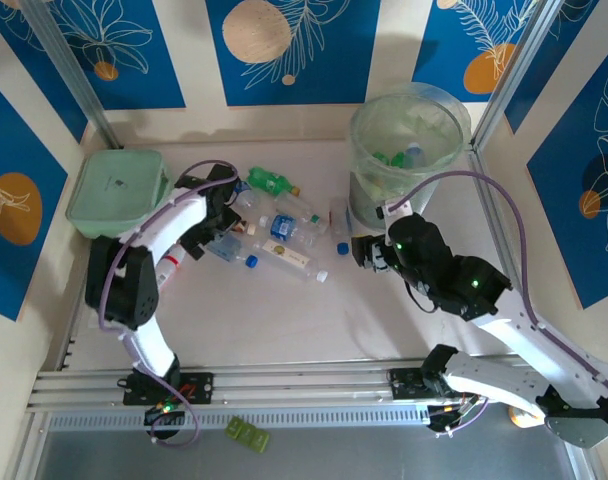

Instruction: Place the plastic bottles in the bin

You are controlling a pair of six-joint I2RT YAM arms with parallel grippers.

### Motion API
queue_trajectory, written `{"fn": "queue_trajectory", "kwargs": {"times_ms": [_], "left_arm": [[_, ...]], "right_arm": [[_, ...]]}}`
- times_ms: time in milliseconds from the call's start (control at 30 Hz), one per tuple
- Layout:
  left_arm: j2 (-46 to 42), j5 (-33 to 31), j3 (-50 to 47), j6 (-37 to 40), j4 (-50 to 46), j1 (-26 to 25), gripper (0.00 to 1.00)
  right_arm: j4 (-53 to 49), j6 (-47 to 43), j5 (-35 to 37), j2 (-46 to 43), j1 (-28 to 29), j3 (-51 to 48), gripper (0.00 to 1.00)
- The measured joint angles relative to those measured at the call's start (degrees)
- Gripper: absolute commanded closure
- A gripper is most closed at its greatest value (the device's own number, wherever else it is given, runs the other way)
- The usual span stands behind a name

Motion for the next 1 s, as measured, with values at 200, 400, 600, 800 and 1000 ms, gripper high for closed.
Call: {"fn": "queue_trajectory", "kwargs": {"times_ms": [200,400,600,800,1000], "left_arm": [[6.45,1.57,1.31,-1.20,0.15,1.25,0.00],[7.96,2.71,-1.33,-2.62,3.74,1.40,0.10],[7.98,2.95,-3.21,-2.95,5.92,1.40,0.21],[7.96,2.95,-3.21,-2.60,6.56,1.40,0.30],[7.28,2.91,-3.21,-2.38,6.03,1.40,0.33]], "right_arm": [[-0.57,1.38,0.26,-3.45,-0.02,-2.43,0.28],[-0.61,1.88,0.24,-3.82,-0.02,-3.39,0.28],[-0.55,2.14,-0.74,-3.82,-0.02,-4.76,0.28],[-0.59,2.60,-1.49,-3.96,-0.02,-4.87,0.28],[-0.63,2.73,-1.97,-6.27,-0.02,-4.76,0.28]]}}
